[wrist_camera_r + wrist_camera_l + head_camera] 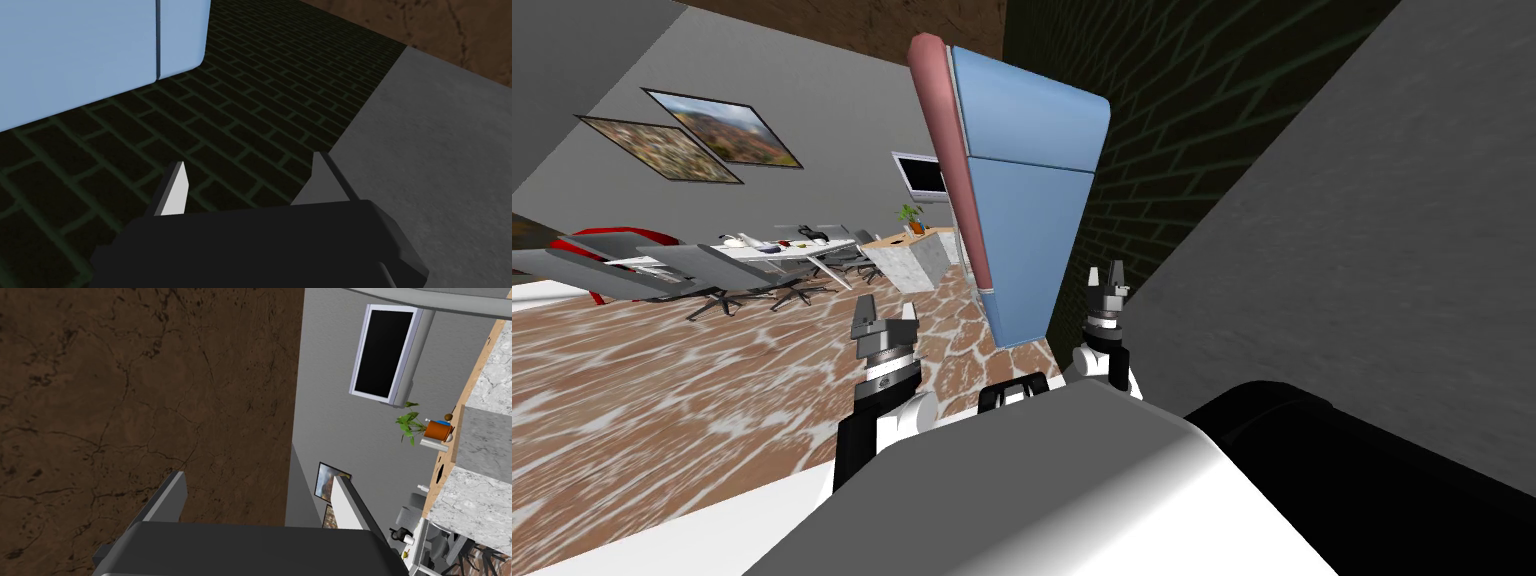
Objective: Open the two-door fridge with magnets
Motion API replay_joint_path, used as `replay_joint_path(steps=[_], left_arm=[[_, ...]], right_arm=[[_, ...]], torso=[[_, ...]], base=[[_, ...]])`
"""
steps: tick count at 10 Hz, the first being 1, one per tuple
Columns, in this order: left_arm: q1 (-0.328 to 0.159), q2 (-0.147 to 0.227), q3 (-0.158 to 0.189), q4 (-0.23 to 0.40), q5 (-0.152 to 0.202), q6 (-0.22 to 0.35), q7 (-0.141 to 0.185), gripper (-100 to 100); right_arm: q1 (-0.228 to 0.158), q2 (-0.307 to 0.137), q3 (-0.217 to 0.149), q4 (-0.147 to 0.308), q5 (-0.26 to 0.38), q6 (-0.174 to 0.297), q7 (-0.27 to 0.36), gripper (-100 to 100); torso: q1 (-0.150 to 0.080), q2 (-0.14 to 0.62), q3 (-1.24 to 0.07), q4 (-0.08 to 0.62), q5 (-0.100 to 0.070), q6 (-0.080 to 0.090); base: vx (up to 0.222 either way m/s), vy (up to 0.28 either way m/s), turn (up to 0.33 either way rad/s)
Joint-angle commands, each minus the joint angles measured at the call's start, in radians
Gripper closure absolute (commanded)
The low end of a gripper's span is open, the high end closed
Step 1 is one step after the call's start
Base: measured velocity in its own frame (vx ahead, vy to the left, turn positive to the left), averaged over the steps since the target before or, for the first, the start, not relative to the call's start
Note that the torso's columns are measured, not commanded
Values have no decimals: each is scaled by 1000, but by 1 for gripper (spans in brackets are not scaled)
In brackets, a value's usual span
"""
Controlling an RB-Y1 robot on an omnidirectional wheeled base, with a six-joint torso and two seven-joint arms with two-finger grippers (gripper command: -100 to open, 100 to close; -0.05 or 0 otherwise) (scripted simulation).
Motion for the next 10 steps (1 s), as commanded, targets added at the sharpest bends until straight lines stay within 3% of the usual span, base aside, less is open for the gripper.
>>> replay_joint_path(steps=[1,2,3,5,8,10], left_arm=[[0,0,0,0,0,0,0,0],[0,0,0,0,0,0,0,0],[-3,37,1,9,0,0,0,-100],[-9,88,3,28,-2,1,-1,-100],[-28,156,11,90,-5,2,-3,-100],[-39,172,15,128,-7,3,-4,-100]], right_arm=[[0,0,0,0,0,0,0,0],[0,0,0,0,0,0,0,0],[0,0,0,0,0,0,0,0],[0,0,0,0,0,0,0,0],[0,0,0,0,0,0,0,0],[0,0,0,0,0,0,0,0]], torso=[[0,74,-148,74,0,0],[0,148,-295,148,0,0],[0,221,-443,221,0,0],[0,263,-532,264,0,0],[0,267,-537,268,0,0],[-1,267,-538,268,0,0]], base=[[0,0,0],[0,0,0],[14,-6,2],[30,-12,4],[68,-22,6],[85,-42,7]])
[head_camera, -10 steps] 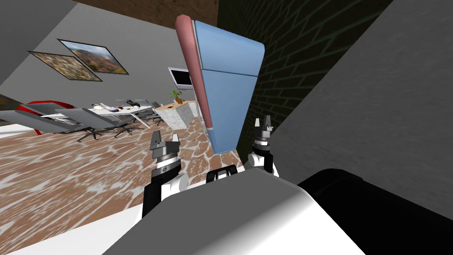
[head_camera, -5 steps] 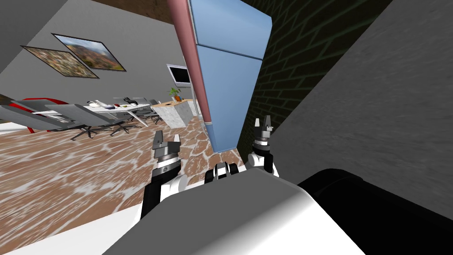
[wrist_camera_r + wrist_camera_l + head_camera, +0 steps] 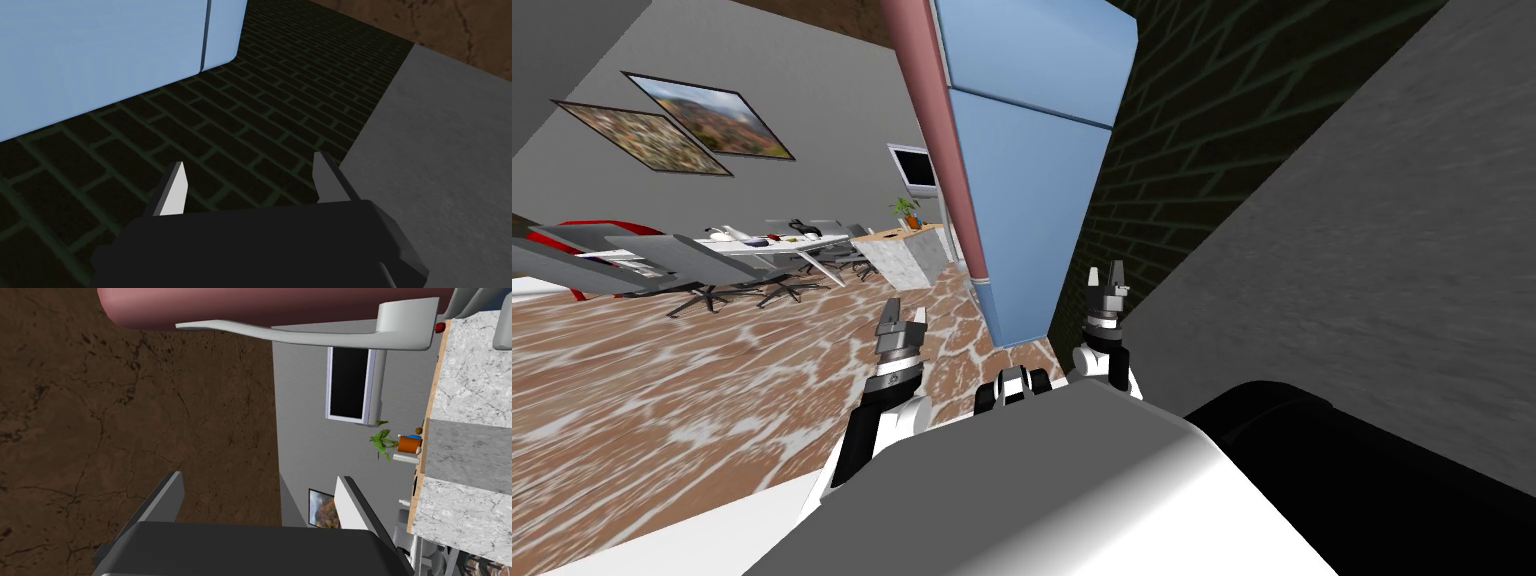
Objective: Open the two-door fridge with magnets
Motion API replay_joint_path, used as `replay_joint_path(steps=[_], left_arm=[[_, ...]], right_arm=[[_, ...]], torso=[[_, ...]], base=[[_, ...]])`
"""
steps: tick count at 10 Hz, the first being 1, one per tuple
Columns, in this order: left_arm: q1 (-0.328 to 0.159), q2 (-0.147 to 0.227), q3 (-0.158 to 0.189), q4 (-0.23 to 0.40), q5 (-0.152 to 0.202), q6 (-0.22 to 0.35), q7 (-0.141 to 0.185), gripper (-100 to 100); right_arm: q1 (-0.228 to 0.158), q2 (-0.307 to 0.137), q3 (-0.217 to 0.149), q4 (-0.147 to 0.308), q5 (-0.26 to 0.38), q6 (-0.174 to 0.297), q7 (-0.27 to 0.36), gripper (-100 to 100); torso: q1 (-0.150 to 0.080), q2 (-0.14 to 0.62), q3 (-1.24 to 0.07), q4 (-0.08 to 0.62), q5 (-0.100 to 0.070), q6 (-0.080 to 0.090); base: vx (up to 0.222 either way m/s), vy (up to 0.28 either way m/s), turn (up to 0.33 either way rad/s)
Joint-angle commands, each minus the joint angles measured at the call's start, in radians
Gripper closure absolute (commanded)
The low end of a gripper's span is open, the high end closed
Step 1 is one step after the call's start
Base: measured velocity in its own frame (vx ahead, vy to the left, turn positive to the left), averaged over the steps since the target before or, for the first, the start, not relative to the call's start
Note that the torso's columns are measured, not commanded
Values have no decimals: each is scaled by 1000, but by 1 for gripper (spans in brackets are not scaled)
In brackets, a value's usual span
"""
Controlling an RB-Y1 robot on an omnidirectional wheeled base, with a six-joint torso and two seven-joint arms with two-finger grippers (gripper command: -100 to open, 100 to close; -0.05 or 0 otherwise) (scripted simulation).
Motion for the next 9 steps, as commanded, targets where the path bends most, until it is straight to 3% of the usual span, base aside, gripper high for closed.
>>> replay_joint_path(steps=[1,9], left_arm=[[-13,20,4,52,-4,0,-3,-100],[-66,28,25,221,-14,3,-9,-100]], right_arm=[[0,0,0,0,0,0,0,0],[0,0,0,0,0,0,0,0]], torso=[[0,2,1,1,0,0],[1,1,1,0,0,0]], base=[[81,-40,6],[87,-38,8]])
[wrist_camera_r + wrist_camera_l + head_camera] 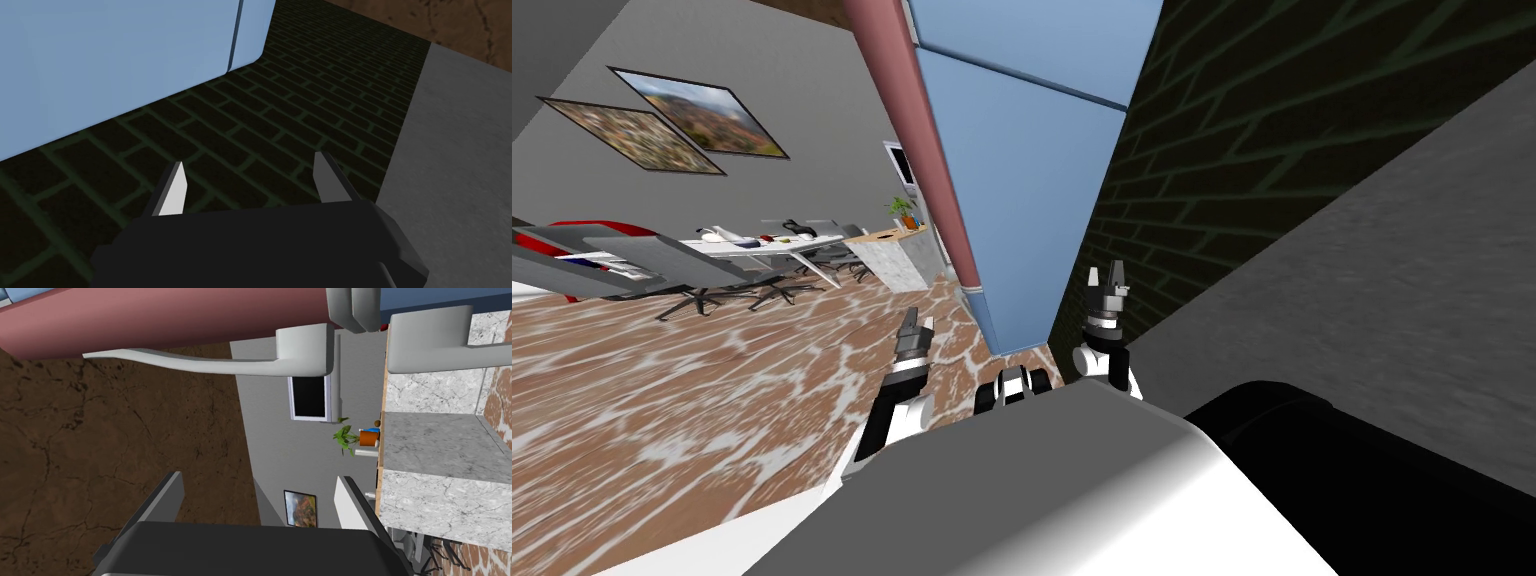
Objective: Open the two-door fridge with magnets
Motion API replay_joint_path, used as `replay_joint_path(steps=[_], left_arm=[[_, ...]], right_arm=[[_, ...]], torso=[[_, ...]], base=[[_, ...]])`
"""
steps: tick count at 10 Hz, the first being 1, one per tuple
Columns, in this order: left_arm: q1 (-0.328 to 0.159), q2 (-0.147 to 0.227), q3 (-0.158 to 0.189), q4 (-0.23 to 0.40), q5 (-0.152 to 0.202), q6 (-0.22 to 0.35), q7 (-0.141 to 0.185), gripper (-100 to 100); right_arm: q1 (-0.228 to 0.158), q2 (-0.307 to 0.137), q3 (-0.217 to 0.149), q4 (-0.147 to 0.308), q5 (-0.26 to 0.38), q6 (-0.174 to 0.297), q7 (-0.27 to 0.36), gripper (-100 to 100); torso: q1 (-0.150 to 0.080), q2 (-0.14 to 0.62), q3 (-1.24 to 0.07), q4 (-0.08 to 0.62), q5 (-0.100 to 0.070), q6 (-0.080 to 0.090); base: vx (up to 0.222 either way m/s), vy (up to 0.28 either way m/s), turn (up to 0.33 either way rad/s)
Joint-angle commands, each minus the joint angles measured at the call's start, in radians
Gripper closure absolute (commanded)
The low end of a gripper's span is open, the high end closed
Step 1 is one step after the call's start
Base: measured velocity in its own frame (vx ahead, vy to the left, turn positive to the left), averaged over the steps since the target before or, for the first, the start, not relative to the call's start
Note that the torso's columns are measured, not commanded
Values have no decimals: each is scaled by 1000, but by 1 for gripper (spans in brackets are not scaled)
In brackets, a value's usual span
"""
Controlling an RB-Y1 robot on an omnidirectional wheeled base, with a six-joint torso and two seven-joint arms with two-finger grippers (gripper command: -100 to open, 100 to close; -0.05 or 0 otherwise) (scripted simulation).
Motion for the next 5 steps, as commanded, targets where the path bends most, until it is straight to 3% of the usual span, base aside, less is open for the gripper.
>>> replay_joint_path(steps=[1,5], left_arm=[[-24,-5,6,57,-5,8,-6,-100],[-48,-5,16,132,-10,8,-9,-100]], right_arm=[[0,0,0,0,0,0,0,0],[0,0,0,0,0,0,0,0]], torso=[[1,0,0,0,0,0],[0,0,0,0,0,0]], base=[[105,-46,4],[97,-43,9]])
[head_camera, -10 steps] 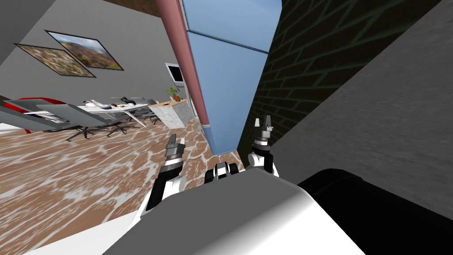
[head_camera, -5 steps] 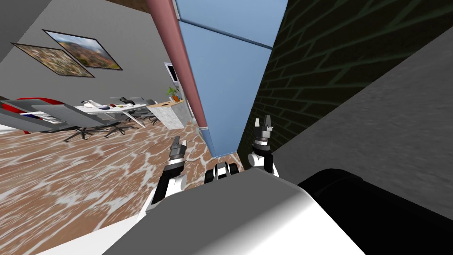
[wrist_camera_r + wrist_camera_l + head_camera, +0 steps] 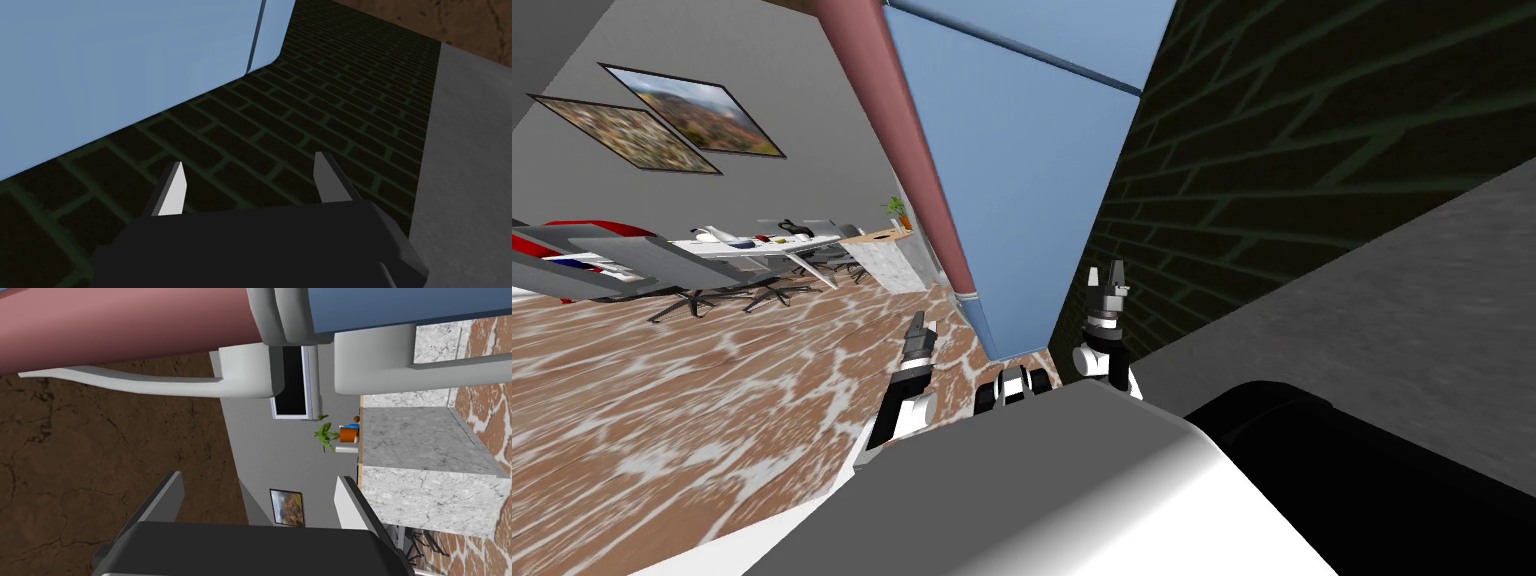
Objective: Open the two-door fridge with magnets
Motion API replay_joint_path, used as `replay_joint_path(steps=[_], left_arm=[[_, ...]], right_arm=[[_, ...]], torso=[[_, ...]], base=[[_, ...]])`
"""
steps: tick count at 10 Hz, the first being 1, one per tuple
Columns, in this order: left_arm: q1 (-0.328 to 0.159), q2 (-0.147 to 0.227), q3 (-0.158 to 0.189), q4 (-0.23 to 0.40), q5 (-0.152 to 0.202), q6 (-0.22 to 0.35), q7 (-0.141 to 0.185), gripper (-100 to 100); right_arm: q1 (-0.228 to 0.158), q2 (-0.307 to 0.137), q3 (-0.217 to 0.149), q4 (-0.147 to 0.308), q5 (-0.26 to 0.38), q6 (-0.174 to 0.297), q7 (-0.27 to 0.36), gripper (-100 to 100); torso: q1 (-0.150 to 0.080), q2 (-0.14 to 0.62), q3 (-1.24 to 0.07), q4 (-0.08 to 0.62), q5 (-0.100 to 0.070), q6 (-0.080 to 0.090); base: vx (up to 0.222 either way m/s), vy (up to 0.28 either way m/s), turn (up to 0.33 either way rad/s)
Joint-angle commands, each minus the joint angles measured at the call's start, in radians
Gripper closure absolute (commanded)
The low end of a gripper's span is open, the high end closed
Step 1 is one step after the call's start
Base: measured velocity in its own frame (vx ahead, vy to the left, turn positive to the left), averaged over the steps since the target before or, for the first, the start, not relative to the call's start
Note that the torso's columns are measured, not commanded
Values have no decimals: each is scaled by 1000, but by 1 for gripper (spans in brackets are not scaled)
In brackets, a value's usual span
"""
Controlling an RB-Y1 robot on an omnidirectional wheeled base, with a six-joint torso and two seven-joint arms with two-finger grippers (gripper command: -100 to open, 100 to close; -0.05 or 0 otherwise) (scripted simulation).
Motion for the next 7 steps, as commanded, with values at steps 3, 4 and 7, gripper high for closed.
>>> replay_joint_path(steps=[3,4,7], left_arm=[[-36,-5,15,98,-5,4,-4,-100],[-41,-8,17,116,-6,4,-5,-100],[-58,-29,24,168,-9,3,-7,-100]], right_arm=[[0,0,0,0,0,0,0,0],[0,0,0,0,0,0,0,0],[0,0,0,0,0,0,0,0]], torso=[[0,0,0,0,0,0],[0,0,0,0,0,0],[0,1,1,0,0,0]], base=[[97,-42,10],[96,-31,6],[73,-37,7]])
